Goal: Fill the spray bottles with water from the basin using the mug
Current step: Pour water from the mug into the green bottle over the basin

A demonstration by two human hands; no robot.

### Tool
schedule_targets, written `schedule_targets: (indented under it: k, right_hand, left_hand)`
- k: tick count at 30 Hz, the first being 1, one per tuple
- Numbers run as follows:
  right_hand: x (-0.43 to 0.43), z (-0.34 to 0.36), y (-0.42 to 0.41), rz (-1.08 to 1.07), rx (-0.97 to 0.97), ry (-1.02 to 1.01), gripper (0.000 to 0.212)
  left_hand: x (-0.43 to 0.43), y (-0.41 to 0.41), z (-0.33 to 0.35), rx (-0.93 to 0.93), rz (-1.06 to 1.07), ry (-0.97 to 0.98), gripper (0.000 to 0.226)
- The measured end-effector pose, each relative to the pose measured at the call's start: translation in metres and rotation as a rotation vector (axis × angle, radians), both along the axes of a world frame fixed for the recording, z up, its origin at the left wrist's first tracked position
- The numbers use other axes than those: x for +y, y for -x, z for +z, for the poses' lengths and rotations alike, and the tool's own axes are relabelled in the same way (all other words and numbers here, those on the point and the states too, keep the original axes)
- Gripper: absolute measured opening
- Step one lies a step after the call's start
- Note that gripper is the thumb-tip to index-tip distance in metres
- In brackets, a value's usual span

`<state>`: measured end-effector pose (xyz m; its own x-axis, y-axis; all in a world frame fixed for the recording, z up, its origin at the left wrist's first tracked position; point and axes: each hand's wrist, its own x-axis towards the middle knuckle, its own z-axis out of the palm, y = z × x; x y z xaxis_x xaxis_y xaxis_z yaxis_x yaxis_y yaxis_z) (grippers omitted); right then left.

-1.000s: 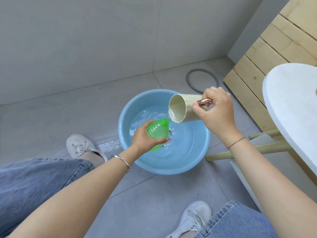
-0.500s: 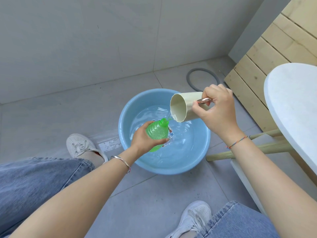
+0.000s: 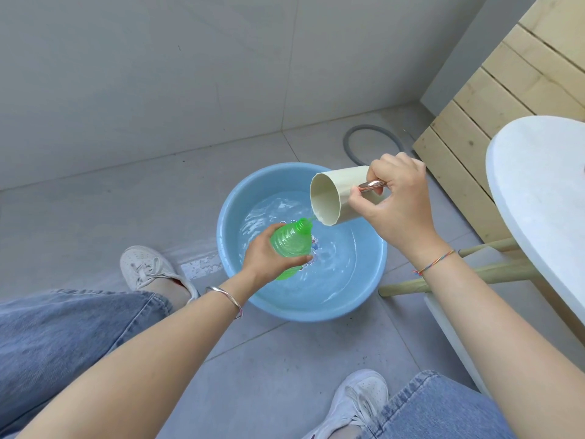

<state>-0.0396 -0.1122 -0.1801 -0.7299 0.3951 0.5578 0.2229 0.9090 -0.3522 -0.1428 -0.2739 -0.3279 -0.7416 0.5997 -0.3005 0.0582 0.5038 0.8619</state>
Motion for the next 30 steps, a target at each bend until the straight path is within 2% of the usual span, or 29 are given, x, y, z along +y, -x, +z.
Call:
schedule_targets:
  k: [30]
  right_hand:
    - [-0.0049, -0.0011, 0.0022, 0.047, -0.031, -0.134, 0.035]
  left_hand:
    - [0.0070, -0.0022, -0.0028, -0.026, 0.014, -0.024, 0.085]
